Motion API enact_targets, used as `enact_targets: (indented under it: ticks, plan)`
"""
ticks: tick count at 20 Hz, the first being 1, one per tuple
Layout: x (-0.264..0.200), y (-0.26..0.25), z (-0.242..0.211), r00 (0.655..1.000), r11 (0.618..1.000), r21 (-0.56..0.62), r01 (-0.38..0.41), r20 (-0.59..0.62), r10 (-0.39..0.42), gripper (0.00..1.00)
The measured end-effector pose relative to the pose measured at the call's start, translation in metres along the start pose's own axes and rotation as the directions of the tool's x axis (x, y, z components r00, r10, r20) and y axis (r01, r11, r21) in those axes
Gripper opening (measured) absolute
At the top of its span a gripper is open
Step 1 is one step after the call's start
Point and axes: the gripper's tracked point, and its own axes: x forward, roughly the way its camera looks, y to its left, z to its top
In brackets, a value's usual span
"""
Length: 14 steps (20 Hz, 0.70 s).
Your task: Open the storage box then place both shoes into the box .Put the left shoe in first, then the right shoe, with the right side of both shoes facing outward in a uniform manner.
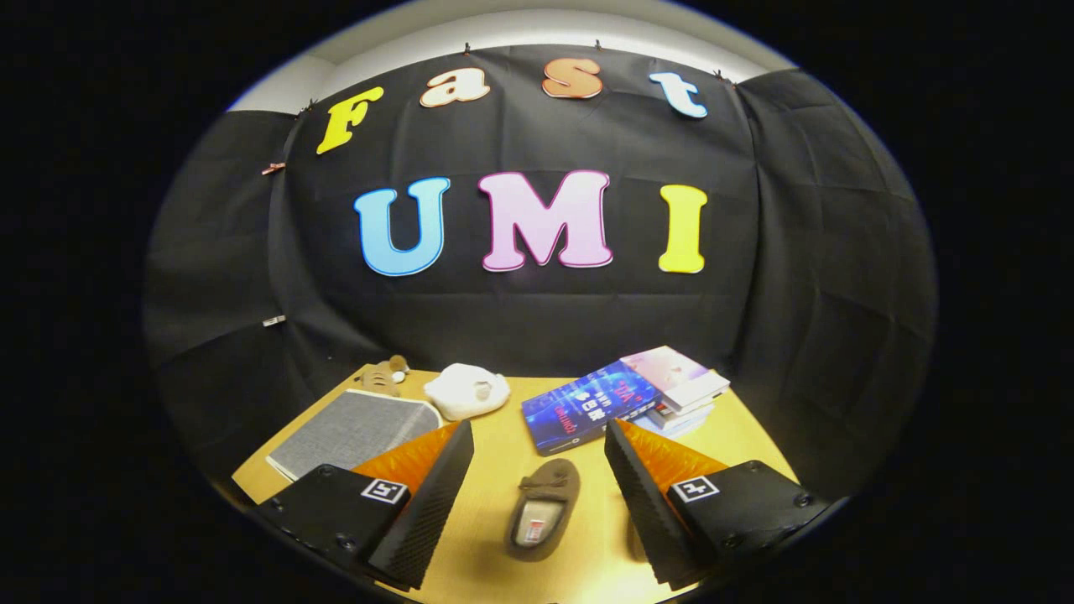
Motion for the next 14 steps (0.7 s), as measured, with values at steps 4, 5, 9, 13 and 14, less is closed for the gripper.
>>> enact_targets:
  ticks: [4, 5, 9, 13, 14]
  plan:
    - [0.020, 0.023, -0.024, 0.994, 0.997, 0.026, -0.073, -0.081, 0.075, 0.99]
    - [0.024, 0.031, -0.032, 0.989, 0.994, 0.035, -0.099, -0.106, 0.102, 0.99]
    - [0.035, 0.066, -0.065, 0.951, 0.971, 0.111, -0.210, -0.207, 0.229, 0.99]
    - [0.044, 0.094, -0.092, 0.897, 0.919, 0.259, -0.298, -0.253, 0.363, 0.98]
    - [0.044, 0.103, -0.101, 0.874, 0.896, 0.307, -0.320, -0.268, 0.404, 0.98]
